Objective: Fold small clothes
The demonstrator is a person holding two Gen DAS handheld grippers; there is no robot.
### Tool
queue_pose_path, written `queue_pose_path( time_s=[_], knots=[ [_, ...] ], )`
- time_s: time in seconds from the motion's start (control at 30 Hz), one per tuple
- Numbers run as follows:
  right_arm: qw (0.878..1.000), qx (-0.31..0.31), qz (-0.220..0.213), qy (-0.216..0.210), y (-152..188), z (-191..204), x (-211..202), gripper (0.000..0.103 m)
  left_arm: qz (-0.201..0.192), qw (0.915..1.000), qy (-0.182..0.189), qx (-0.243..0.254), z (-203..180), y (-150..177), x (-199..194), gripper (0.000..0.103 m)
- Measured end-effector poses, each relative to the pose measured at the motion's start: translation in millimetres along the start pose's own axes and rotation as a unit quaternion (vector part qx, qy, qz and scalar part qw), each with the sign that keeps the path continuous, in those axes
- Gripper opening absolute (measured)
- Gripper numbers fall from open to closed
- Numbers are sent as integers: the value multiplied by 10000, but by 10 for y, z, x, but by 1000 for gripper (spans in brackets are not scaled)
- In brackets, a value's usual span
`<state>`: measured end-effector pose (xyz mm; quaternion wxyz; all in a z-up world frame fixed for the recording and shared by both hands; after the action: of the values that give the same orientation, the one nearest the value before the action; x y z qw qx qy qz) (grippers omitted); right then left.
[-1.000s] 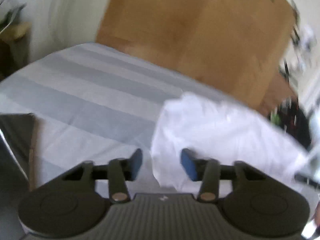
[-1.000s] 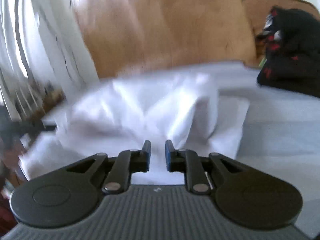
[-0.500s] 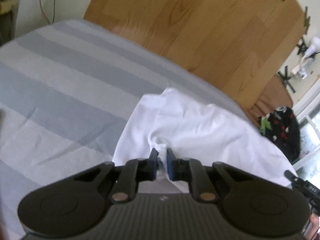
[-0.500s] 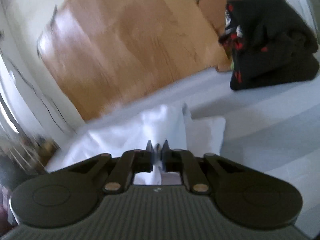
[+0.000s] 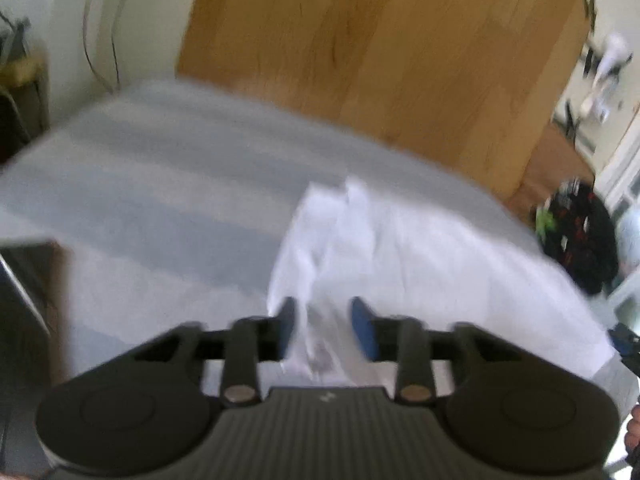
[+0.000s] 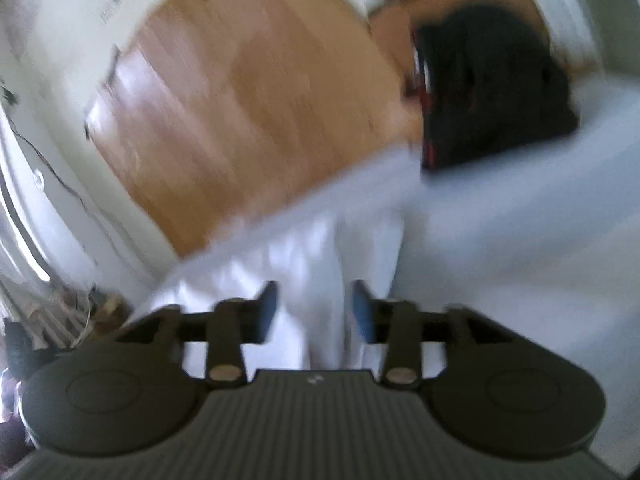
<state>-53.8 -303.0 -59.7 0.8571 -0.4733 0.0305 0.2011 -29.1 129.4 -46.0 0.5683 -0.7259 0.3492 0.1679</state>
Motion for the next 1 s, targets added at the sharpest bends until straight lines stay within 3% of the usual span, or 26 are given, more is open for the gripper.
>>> queue_pose_path(
  time_s=[0.1,0.17,0.2,0.27,0.3,0.33,0.37,0.4,0.53,0.6,0.63,0.67,0.77,0.83,0.93,1.0],
  knots=[
    [9994,-290,-88,179,-265,39,132,51,-261,9995,-137,-106,37,-262,-31,44],
    [9992,-398,-11,95,-340,80,340,51,-342,9994,7,1,-61,-412,89,49],
    [9989,-456,66,100,-364,96,493,51,-320,9995,57,57,-109,-457,172,54],
    [9980,-540,313,113,-283,92,739,51,-170,9998,45,128,-205,-530,421,54],
    [9973,-532,493,101,-235,55,865,51,-76,9998,39,154,-241,-545,554,50],
    [9964,-511,671,106,-171,25,964,43,9,9999,43,152,-275,-555,648,46],
    [9946,-502,901,106,-105,11,1076,8,124,9998,68,126,-301,-533,757,20],
    [9931,-510,1044,149,-53,-8,1147,8,291,9994,146,91,-329,-486,849,3],
    [9932,-907,279,675,-223,-108,1022,2,-4,9999,-114,14,-246,-485,896,3],
    [9923,-597,353,1025,-200,-330,1084,3,254,9993,-86,-251,-166,-430,1027,3],
    [9875,-641,421,1375,-151,-419,1106,3,283,9992,-173,-226,-155,-406,1070,3],
    [9859,-638,525,1455,-100,-485,1117,3,263,9994,-197,-147,-172,-390,1073,4],
    [9900,-390,150,1348,-204,-510,875,8,103,9988,-477,11,-180,-395,939,21],
    [9879,-569,-323,1407,-373,-405,630,8,-175,9982,-550,-167,-109,-451,740,26],
    [9903,-785,-520,1018,-442,-60,502,9,-534,9970,-220,-517,-184,-561,494,25],
    [9940,-980,-308,382,-364,339,632,14,-607,9973,164,-370,-433,-561,438,26]
  ],
)
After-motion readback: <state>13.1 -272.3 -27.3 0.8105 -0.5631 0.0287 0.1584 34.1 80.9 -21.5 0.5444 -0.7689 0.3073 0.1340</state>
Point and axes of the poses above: each gripper's, at about its wrist camera, not at the fingertips, and x roughly the way its jaws point, z to its left, y to its underside, the point moved 7 cm from there along x, roughly the way its jaws point, and after that the axes turned 3 degrees about -y, right-handed, at the moved point
